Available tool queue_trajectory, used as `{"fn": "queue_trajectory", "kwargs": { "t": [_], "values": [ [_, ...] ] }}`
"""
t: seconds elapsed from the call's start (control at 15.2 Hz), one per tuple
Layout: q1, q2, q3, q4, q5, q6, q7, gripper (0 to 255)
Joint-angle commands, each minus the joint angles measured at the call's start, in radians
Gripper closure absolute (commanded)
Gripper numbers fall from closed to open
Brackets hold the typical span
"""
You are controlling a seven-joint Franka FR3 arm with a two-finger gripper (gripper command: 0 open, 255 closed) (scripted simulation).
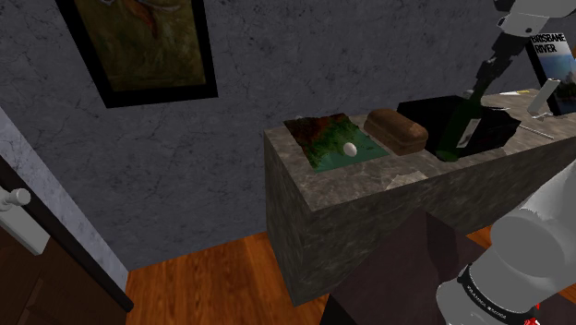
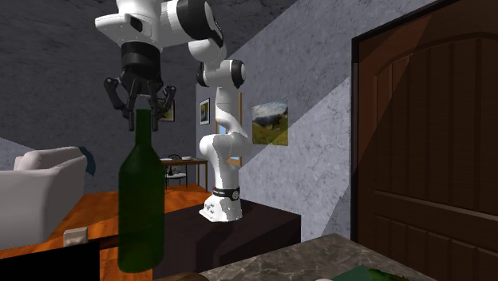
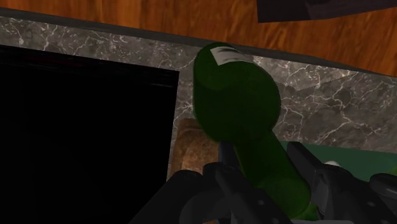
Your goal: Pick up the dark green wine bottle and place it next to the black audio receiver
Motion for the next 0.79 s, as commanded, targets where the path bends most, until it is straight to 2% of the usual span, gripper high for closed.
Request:
{"fn": "queue_trajectory", "kwargs": {
  "t": [0.0,0.73],
  "values": [
    [-0.001,0.000,-0.001,-0.027,0.001,0.027,-0.004,255],
    [-0.002,0.014,-0.001,-0.152,0.015,0.164,-0.021,255]
  ]
}}
